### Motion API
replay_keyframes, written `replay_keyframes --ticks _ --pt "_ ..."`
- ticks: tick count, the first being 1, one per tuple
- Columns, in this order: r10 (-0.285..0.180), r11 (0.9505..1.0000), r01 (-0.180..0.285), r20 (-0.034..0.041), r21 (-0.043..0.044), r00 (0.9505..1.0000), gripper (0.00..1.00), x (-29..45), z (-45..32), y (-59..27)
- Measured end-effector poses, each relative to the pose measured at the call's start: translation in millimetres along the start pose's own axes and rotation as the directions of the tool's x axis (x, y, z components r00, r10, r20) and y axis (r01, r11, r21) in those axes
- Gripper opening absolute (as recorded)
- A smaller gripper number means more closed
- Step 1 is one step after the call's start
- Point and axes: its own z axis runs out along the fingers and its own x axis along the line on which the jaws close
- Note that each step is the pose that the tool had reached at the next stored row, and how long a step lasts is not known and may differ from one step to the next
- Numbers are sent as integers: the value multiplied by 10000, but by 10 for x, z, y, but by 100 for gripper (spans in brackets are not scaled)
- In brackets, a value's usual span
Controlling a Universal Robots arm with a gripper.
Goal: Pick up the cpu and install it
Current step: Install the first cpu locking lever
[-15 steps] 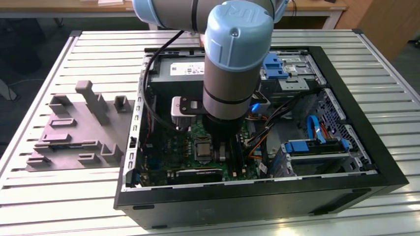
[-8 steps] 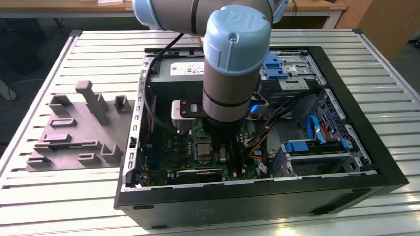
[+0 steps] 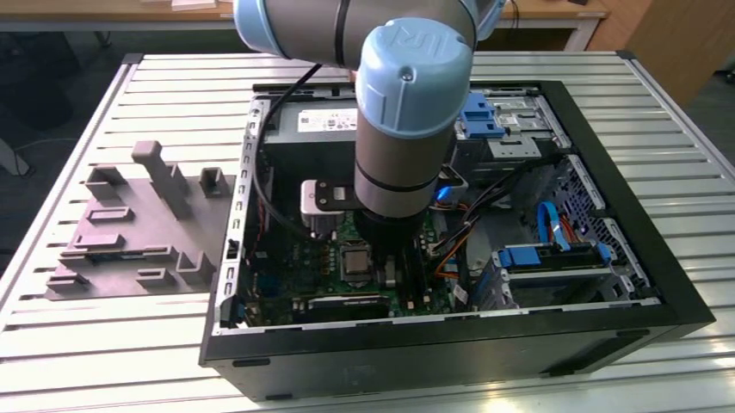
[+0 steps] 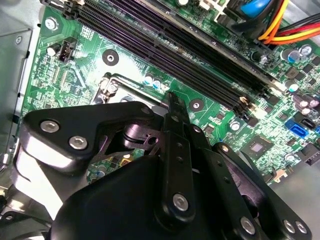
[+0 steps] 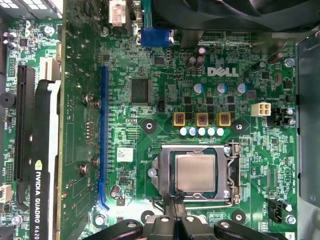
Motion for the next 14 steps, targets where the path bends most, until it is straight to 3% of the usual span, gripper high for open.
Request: replay_keyframes --ticks 14 --pt "-77 10000 77 0 -1 10000 11 1 62 -34"
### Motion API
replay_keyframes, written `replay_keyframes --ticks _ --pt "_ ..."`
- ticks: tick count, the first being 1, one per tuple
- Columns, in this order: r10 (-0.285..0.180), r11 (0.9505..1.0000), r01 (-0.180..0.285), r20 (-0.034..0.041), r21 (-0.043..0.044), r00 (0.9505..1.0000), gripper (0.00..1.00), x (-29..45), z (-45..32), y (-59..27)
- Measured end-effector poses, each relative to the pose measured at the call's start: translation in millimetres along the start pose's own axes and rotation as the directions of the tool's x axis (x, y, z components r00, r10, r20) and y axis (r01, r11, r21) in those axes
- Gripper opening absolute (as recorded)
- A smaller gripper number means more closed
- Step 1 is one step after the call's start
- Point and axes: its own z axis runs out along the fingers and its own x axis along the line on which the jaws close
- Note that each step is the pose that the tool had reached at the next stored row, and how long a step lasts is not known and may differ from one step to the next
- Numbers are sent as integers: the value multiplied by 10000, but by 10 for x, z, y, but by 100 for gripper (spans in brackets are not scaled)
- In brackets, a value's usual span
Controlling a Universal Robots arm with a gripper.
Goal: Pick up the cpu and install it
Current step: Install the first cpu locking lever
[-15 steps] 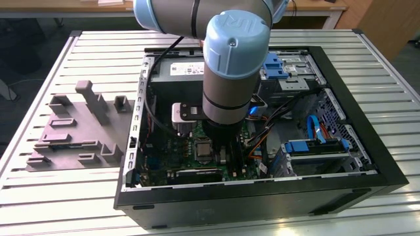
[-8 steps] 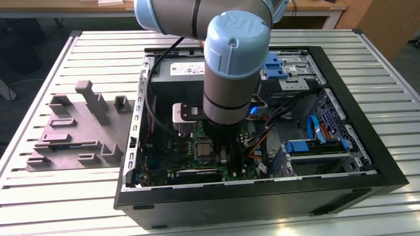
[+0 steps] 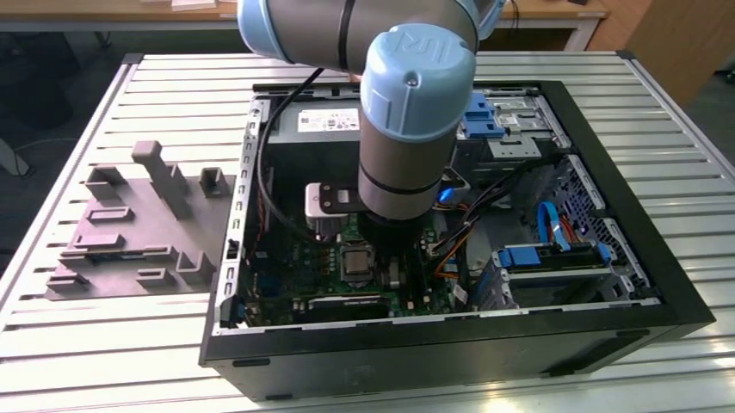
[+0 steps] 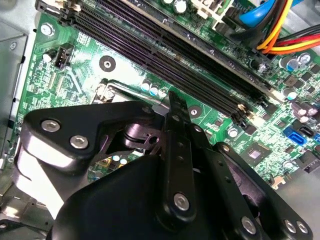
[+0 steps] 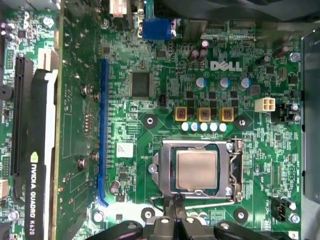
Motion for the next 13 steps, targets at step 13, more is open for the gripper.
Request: replay_keyframes --ticks 13 --pt "-3 10000 3 5 -30 10000 11 -1 -7 8"
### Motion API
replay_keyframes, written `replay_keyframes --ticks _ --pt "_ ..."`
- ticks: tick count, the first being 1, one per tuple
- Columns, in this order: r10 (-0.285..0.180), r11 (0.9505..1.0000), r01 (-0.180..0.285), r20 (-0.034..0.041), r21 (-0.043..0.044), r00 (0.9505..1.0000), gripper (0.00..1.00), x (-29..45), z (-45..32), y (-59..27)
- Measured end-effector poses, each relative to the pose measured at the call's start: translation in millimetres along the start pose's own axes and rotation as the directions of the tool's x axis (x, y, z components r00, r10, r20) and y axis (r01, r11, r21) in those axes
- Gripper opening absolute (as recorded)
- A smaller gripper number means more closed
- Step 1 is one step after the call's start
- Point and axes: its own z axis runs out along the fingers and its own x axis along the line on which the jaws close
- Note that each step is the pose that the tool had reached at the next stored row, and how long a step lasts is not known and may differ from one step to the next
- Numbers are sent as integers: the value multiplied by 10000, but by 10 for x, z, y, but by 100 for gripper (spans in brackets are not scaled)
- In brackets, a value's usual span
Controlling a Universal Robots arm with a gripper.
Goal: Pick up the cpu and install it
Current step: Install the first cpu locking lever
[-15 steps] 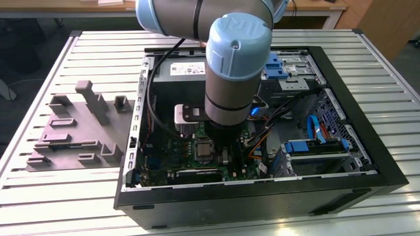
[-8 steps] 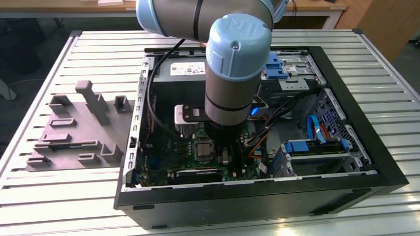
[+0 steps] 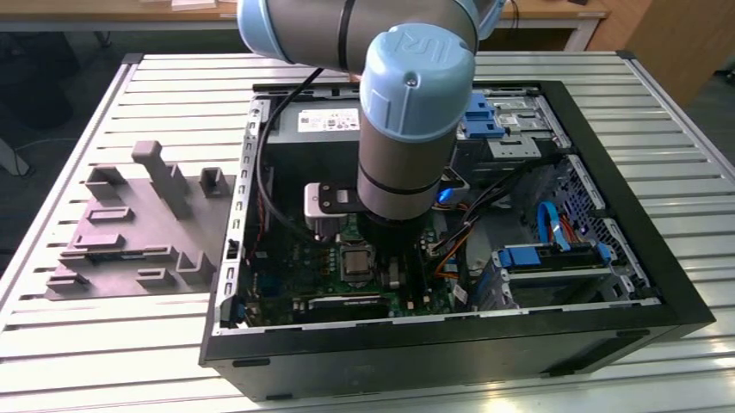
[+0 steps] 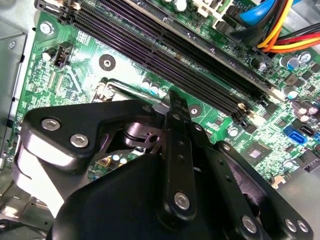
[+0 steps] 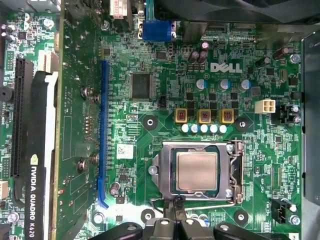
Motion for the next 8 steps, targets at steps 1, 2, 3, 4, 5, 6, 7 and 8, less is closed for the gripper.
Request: replay_keyframes --ticks 1,2,3,4,5,6,7,8 --pt "1 10000 -1 4 -4 10000 11 0 -6 1" --pt "2 10000 -2 9 -6 10000 11 -1 -13 1" --pt "3 10000 -3 11 -11 10000 11 -1 -21 1" --pt "2 10000 -2 10 -16 10000 11 -1 -28 1" --pt "1 10000 -1 7 -23 10000 11 -2 -36 1" --pt "1 10000 -1 1 -31 10000 11 -1 -43 1" --pt "2 10000 -2 2 -34 10000 11 -1 -47 2" --pt "2 10000 -2 4 -39 10000 11 -1 -54 2"
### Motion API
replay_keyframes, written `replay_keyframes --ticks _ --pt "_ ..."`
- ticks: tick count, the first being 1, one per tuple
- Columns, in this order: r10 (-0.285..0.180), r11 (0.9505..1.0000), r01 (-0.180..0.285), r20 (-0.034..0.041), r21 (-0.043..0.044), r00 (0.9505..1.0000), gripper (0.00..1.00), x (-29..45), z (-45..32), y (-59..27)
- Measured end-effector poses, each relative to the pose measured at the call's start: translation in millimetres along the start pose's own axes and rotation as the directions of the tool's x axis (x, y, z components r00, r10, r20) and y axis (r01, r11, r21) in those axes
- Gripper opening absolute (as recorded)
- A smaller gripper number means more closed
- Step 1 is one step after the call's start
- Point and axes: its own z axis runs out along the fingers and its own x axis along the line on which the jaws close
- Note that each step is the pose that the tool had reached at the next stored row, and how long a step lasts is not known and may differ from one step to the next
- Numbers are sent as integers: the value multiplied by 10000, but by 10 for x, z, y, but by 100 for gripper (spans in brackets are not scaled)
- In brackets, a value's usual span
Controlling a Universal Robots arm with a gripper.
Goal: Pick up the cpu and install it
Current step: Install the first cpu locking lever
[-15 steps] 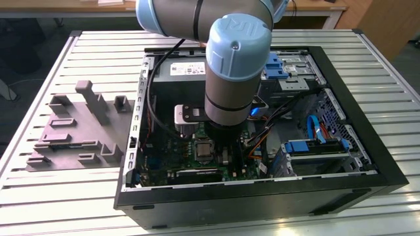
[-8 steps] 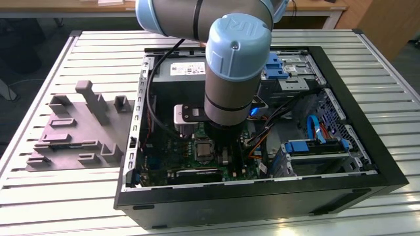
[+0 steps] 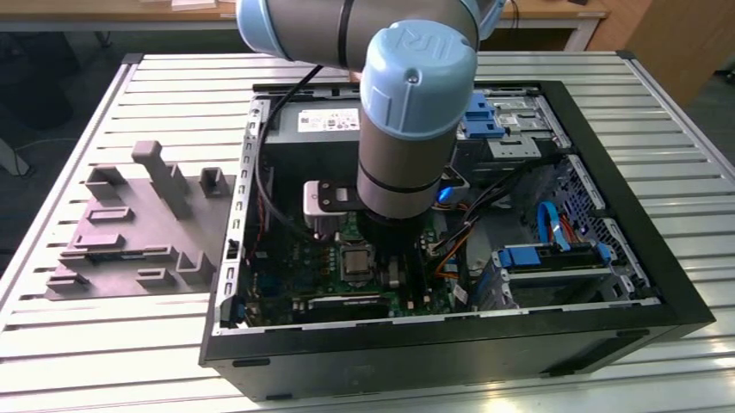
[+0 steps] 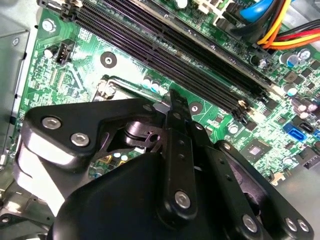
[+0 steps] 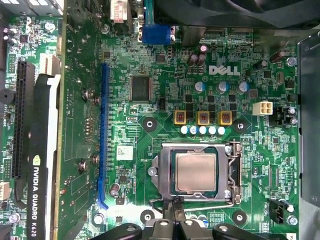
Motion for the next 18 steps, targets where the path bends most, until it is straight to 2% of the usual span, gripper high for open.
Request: replay_keyframes --ticks 10,16,18 --pt "-1 10000 1 -5 -25 10000 11 -3 -137 4" --pt "0 10000 0 -5 -41 10000 11 -9 -329 10" --pt "0 10000 0 -6 -51 10000 11 -10 -369 11"
